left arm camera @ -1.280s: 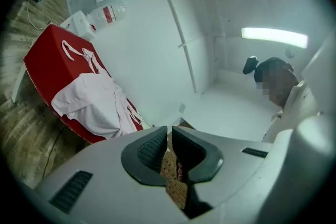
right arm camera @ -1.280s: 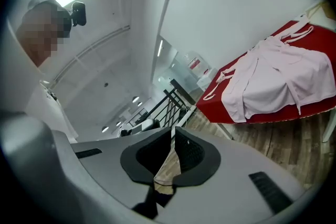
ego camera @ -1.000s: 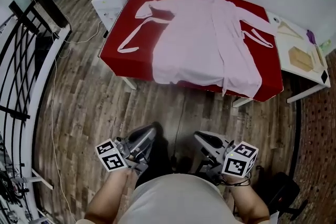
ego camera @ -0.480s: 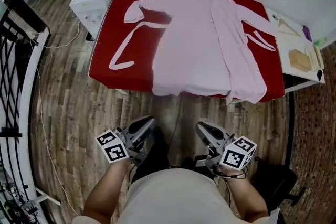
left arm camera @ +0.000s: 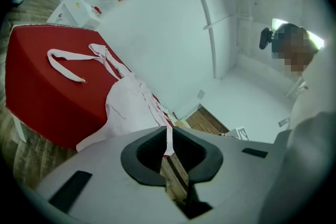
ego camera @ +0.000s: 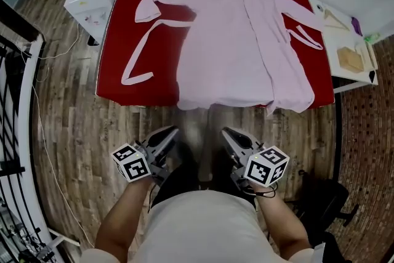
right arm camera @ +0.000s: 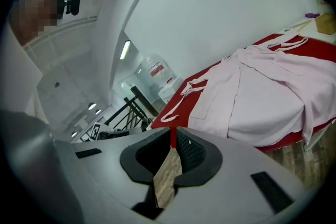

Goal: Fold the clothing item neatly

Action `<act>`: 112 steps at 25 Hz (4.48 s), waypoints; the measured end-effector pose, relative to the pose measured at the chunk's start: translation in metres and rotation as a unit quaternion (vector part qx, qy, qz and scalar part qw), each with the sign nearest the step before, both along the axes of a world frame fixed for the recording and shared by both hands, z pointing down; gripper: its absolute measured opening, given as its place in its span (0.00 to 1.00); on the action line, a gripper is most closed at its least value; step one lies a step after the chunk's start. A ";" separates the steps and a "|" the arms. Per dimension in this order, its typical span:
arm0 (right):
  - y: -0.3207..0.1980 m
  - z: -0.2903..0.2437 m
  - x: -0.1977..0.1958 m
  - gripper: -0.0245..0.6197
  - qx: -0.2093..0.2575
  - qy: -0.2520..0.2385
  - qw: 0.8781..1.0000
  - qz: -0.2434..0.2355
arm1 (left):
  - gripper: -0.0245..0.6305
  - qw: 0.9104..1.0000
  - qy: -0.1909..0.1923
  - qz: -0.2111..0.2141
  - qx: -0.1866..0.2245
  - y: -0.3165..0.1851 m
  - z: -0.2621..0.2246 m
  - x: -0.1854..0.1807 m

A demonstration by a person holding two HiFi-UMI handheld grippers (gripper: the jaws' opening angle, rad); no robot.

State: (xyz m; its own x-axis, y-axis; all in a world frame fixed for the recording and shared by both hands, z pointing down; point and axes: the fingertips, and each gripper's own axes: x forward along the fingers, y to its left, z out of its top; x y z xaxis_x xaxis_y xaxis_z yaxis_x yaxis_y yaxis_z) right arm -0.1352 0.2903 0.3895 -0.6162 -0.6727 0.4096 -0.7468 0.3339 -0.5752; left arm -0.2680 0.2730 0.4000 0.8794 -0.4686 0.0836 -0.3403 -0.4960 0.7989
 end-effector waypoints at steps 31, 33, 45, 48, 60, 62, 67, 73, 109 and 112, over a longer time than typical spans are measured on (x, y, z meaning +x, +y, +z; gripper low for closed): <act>-0.098 0.206 0.007 0.24 -0.145 0.121 0.982 -0.030 | 0.22 0.991 -0.109 -0.002 -0.073 -0.068 0.128 0.022; -0.101 0.205 0.003 0.23 -0.141 0.127 0.981 -0.037 | 0.22 0.991 -0.110 -0.001 -0.079 -0.065 0.130 0.021; -0.100 0.201 0.005 0.24 -0.139 0.106 0.984 -0.027 | 0.22 0.990 -0.109 0.004 -0.087 -0.064 0.135 0.019; -0.097 0.185 0.002 0.09 -0.124 0.098 0.986 -0.044 | 0.22 0.990 -0.109 0.007 -0.087 -0.065 0.134 0.020; -0.087 0.097 0.069 0.08 -0.073 0.082 0.994 0.001 | 0.22 0.988 -0.124 0.007 -0.092 -0.079 0.148 0.028; -0.090 0.092 0.086 0.08 -0.074 0.086 0.993 0.020 | 0.22 0.986 -0.137 0.011 -0.095 -0.080 0.154 0.032; -0.094 0.106 0.115 0.08 -0.113 0.092 0.989 0.041 | 0.22 0.982 -0.157 0.042 -0.099 -0.075 0.166 0.054; -0.092 0.128 0.118 0.08 -0.138 0.113 0.983 0.042 | 0.35 0.975 -0.187 0.070 -0.094 -0.078 0.177 0.076; -0.070 0.157 0.115 0.08 -0.190 0.111 0.975 0.028 | 0.06 0.966 -0.229 0.097 -0.074 -0.048 0.128 0.048; -0.071 0.162 0.102 0.08 -0.211 0.094 0.972 0.046 | 0.06 0.965 -0.234 0.079 -0.083 -0.050 0.135 0.036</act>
State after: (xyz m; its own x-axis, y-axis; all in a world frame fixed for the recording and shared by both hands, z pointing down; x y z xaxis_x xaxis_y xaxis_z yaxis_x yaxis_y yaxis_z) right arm -0.0329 0.2193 0.5517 -0.4486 -0.4697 0.7603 -0.8676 0.0247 -0.4966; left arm -0.2318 0.2233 0.5349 0.7862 -0.2772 0.5523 -0.6142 -0.4492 0.6489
